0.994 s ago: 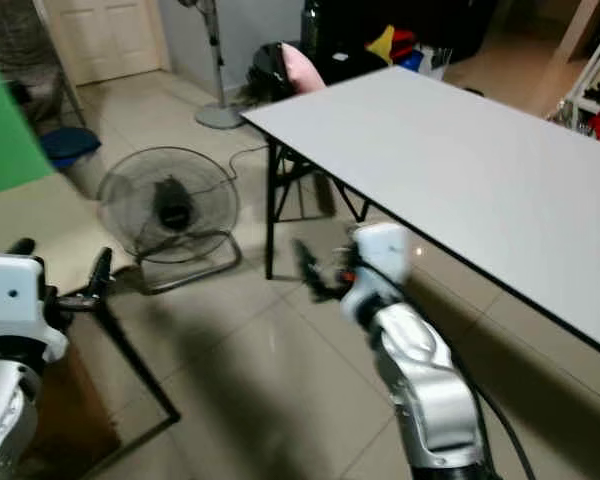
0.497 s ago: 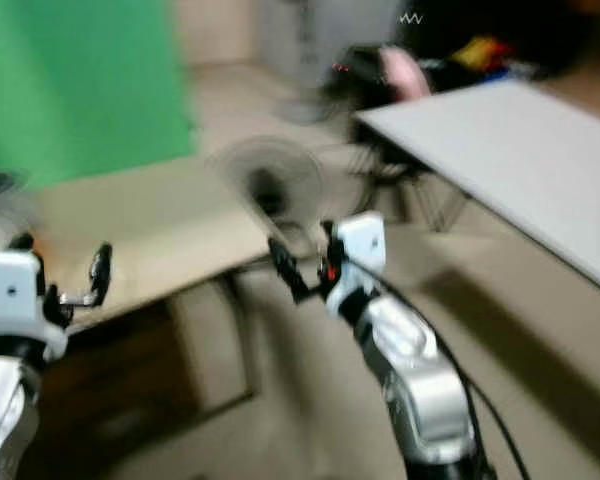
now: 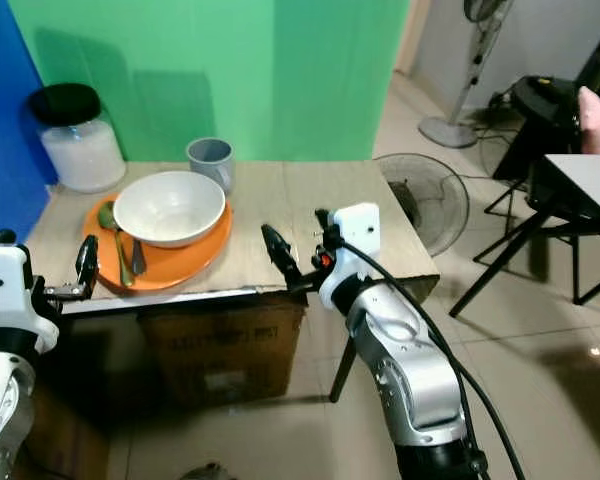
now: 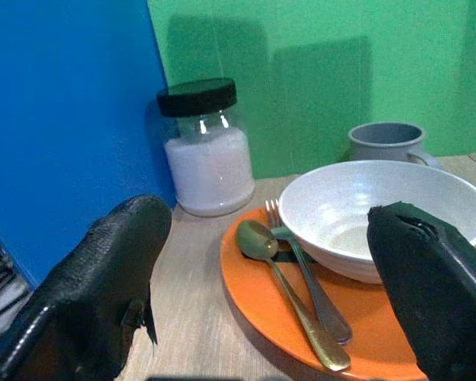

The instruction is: Setting the table

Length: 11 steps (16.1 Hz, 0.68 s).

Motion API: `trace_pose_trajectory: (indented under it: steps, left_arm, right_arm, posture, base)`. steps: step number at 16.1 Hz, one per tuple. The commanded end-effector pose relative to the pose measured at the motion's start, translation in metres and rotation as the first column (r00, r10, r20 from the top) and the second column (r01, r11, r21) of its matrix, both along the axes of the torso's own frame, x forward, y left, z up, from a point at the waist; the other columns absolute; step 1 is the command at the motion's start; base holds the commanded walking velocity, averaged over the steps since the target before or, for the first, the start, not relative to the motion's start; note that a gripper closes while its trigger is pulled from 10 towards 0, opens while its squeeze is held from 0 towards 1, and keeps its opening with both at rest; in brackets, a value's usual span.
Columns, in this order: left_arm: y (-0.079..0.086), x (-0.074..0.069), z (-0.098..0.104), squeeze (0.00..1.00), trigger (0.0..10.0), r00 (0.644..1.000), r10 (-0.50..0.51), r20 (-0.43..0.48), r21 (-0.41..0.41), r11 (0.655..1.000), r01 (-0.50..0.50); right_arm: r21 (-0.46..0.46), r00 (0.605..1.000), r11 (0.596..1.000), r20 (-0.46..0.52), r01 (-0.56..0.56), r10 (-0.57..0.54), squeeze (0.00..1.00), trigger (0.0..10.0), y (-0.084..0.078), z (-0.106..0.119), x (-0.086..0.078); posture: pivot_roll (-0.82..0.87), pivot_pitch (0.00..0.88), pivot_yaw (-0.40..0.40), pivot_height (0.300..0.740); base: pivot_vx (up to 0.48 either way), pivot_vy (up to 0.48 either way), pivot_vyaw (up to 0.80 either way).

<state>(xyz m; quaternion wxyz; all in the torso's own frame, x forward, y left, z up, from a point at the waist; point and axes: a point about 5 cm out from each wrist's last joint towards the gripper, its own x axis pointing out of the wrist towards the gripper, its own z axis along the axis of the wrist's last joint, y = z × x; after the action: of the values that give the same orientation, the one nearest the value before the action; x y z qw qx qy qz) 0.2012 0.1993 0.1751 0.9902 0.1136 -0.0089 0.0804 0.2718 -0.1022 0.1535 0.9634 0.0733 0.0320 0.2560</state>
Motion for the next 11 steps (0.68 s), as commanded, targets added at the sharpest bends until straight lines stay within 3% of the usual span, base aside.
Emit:
trace_pose_trajectory:
  steps: [1, 6, 9, 11]
  left_arm:
    - [-0.0037, 0.0008, -0.0004, 0.0, 10.0, 1.0, -0.016, -0.004, 0.007, 1.0, 0.016]
    - [0.0017, 0.0014, 0.0012, 0.0, 10.0, 1.0, -0.019, -0.005, -0.014, 1.0, 0.019]
    - [0.0013, 0.0029, 0.0023, 0.0, 10.0, 1.0, -0.027, -0.004, -0.016, 1.0, 0.027]
    - [0.0008, 0.0032, 0.0021, 0.0, 10.0, 1.0, -0.031, -0.004, -0.017, 0.999, 0.031]
  right_arm:
    - [0.0, 0.999, 0.999, -0.032, 0.039, -0.039, 0.0, 10.0, -0.0079, -0.0036, 0.0012]
    - [-0.021, 0.999, 0.999, -0.034, -0.028, 0.027, 0.0, 10.0, 0.0008, -0.0013, 0.0018]
    - [-0.036, 0.999, 0.999, -0.039, -0.019, 0.017, 0.0, 10.0, 0.0018, -0.0024, 0.005]
    - [-0.018, 0.999, 1.0, -0.044, -0.003, 0.003, 0.0, 10.0, 0.0017, -0.0011, 0.0075]
  posture:
    - [-0.01, 0.0, 0.006, 0.74]
    - [-0.01, 0.0, 0.009, 0.74]
    - [-0.01, 0.0, 0.006, 0.74]
    - [-0.01, 0.0, 0.006, 0.74]
  base:
    - [0.0, 0.0, 0.0]
    - [0.253, 0.0, 0.0]
    - [0.404, 0.0, 0.69]
    - [0.405, 0.0, 0.0]
